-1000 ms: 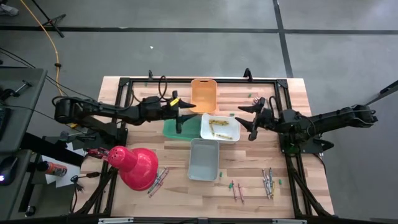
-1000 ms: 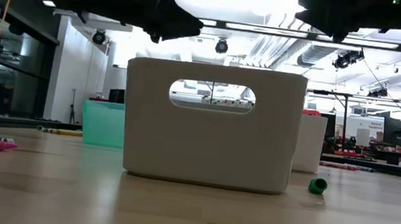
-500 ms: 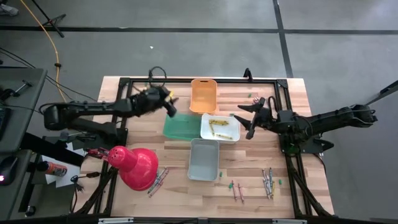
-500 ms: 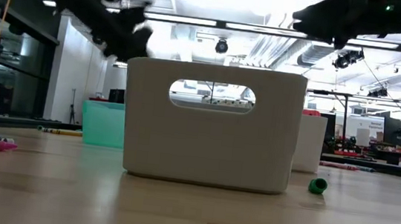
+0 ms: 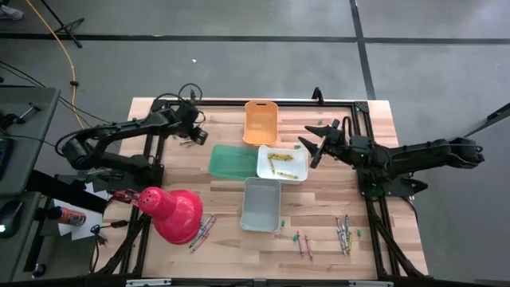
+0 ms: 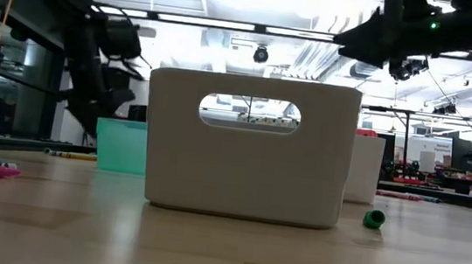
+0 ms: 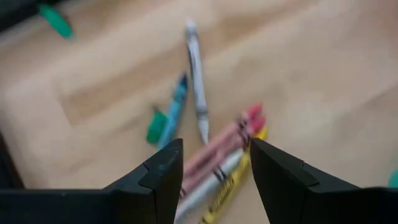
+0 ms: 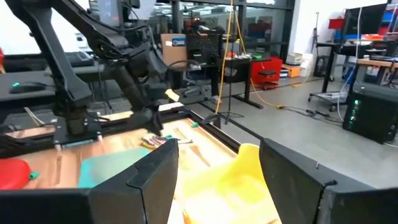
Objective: Sort crayons
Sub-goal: Put the yellow crayon into the white bin
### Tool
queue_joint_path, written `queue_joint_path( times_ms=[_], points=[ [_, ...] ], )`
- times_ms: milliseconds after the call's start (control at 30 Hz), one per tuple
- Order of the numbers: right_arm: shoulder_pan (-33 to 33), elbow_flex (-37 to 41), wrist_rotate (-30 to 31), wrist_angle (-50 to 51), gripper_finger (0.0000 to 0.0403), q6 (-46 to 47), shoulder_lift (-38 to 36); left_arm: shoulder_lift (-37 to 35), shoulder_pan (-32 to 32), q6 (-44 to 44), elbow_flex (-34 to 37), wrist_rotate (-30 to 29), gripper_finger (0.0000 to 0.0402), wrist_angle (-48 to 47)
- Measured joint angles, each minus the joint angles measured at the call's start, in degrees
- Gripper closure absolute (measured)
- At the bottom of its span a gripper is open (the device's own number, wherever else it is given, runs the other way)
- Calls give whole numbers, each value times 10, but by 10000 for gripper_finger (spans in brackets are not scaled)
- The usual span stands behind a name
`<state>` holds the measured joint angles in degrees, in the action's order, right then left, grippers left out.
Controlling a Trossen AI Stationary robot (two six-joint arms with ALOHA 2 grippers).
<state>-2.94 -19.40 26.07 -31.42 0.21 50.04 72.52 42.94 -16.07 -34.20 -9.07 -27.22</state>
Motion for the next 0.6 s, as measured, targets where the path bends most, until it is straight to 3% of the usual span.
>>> queue_joint_path(
  times_ms=[200,600],
  points=[
    [-5,0,0,1,183,0,7,37,-18,-4,0,0,229,-67],
    [-4,0,0,1,183,0,7,41,-69,-5,0,-3,229,-79]
  ],
)
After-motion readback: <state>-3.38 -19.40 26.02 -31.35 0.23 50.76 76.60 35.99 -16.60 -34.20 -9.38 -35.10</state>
